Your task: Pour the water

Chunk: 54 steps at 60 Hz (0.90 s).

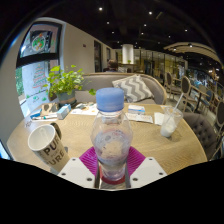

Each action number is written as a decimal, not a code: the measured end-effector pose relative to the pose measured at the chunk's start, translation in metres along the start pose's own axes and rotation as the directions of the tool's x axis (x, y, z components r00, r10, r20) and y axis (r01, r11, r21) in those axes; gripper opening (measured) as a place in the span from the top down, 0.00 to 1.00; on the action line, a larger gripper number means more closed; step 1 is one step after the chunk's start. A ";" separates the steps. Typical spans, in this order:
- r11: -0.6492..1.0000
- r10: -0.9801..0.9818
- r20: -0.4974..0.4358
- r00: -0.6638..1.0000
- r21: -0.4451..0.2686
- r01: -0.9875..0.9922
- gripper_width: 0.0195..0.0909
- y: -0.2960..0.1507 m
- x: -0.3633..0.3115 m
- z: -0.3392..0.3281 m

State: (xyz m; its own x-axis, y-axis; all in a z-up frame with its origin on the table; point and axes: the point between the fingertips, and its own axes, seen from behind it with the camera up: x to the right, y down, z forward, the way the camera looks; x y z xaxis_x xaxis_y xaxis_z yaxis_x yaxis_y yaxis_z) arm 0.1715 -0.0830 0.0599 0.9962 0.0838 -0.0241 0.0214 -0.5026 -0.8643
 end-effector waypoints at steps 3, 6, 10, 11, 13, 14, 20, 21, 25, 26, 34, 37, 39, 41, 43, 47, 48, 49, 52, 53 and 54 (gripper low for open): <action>1.000 0.001 -0.008 1.000 0.002 -0.001 0.74 0.001 0.001 -0.001; 1.000 0.010 -0.014 1.000 0.003 -0.010 0.66 0.001 0.003 -0.001; 0.999 0.024 -0.016 1.000 -0.023 -0.024 0.58 0.003 0.006 0.000; 0.999 0.028 -0.021 0.999 -0.035 -0.029 0.54 0.005 0.006 -0.004; 0.998 0.035 -0.026 0.999 -0.058 -0.036 0.46 0.008 0.007 -0.006; 0.997 0.036 -0.028 0.999 -0.067 -0.038 0.40 0.008 0.008 -0.007; 0.996 0.031 -0.024 0.999 -0.087 -0.032 0.07 0.002 0.005 -0.027; 0.996 0.028 -0.028 0.999 -0.089 -0.031 0.06 0.001 0.006 -0.031; 0.994 0.025 -0.053 0.998 -0.105 -0.030 0.08 -0.003 0.007 -0.054; 0.993 0.024 -0.065 0.998 -0.111 -0.031 0.08 -0.003 0.008 -0.060; 0.985 0.043 -0.099 0.994 -0.163 -0.059 0.08 -0.004 -0.001 -0.120; 0.981 0.050 -0.104 0.993 -0.182 -0.068 0.08 -0.003 -0.007 -0.143; 0.979 0.053 -0.106 0.993 -0.191 -0.073 0.08 -0.004 -0.011 -0.159; 0.979 0.055 -0.108 0.993 -0.191 -0.075 0.08 -0.006 -0.015 -0.173; 0.977 0.057 -0.113 0.992 -0.199 -0.079 0.08 -0.006 -0.017 -0.186; 0.971 0.065 -0.120 0.991 -0.220 -0.090 0.08 -0.003 -0.023 -0.207; 0.970 0.066 -0.123 0.990 -0.224 -0.093 0.08 -0.002 -0.023 -0.213; 0.969 0.068 -0.127 0.989 -0.227 -0.096 0.08 -0.002 -0.023 -0.217; 0.967 0.078 -0.144 0.987 -0.231 -0.110 0.08 -0.001 -0.022 -0.227; 0.966 0.079 -0.148 0.986 -0.232 -0.112 0.07 -0.002 -0.021 -0.230; 0.966 0.080 -0.153 0.985 -0.231 -0.115 0.08 -0.002 -0.021 -0.233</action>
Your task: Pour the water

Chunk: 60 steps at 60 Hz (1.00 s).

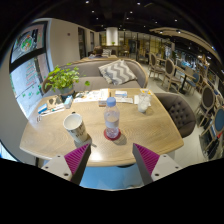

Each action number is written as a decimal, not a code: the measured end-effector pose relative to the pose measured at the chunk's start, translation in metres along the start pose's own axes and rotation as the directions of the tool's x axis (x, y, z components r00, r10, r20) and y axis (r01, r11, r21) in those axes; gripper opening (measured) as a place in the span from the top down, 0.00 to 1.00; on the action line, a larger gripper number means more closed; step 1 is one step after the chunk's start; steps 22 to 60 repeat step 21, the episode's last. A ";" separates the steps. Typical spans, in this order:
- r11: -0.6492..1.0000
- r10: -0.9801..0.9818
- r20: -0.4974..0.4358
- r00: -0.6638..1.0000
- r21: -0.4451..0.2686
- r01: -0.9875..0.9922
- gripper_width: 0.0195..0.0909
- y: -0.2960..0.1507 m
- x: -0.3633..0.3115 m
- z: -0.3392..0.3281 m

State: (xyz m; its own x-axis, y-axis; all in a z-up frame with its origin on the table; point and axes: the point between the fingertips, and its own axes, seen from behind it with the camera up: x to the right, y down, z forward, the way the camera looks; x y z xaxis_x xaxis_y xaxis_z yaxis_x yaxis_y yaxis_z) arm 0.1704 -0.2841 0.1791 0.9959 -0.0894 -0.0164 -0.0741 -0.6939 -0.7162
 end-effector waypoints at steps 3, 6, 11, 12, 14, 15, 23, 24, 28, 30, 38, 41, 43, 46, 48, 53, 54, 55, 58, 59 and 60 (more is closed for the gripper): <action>1.000 0.007 -0.013 1.000 0.006 -0.007 0.08 0.000 0.004 -0.006; 1.000 0.003 -0.026 1.000 0.010 -0.003 0.08 -0.001 0.007 -0.011; 1.000 -0.006 -0.036 0.999 0.017 0.006 0.08 -0.002 0.011 -0.015; 1.000 -0.004 -0.031 0.999 0.016 0.005 0.08 -0.004 0.011 -0.017; 1.000 0.000 -0.025 1.000 0.015 0.000 0.08 -0.004 0.011 -0.018; 1.000 0.000 -0.025 1.000 0.014 0.000 0.08 -0.004 0.012 -0.018; 1.000 -0.005 -0.025 1.000 0.008 0.005 0.08 -0.004 0.012 -0.017; 1.000 -0.005 -0.025 1.000 0.008 0.005 0.08 -0.004 0.012 -0.017; 1.000 -0.005 -0.025 1.000 0.008 0.005 0.08 -0.004 0.012 -0.017; 1.000 -0.005 -0.025 1.000 0.008 0.005 0.08 -0.004 0.012 -0.017; 1.000 -0.005 -0.025 1.000 0.008 0.005 0.08 -0.004 0.012 -0.017; 1.000 -0.005 -0.025 1.000 0.008 0.005 0.08 -0.004 0.012 -0.017; 1.000 -0.005 -0.025 1.000 0.008 0.005 0.08 -0.004 0.012 -0.017; 1.000 -0.005 -0.025 1.000 0.008 0.005 0.08 -0.004 0.012 -0.017; 1.000 -0.005 -0.025 1.000 0.008 0.005 0.08 -0.004 0.012 -0.017; 1.000 -0.005 -0.025 1.000 0.008 0.005 0.08 -0.004 0.012 -0.017; 1.000 -0.005 -0.025 1.000 0.008 0.005 0.08 -0.004 0.012 -0.017; 1.000 -0.005 -0.025 1.000 0.008 0.005 0.08 -0.004 0.012 -0.017; 1.000 -0.005 -0.025 1.000 0.008 0.005 0.08 -0.004 0.012 -0.017; 1.000 -0.005 -0.025 1.000 0.008 0.005 0.08 -0.004 0.012 -0.017; 1.000 -0.005 -0.025 1.000 0.008 0.005 0.08 -0.004 0.012 -0.017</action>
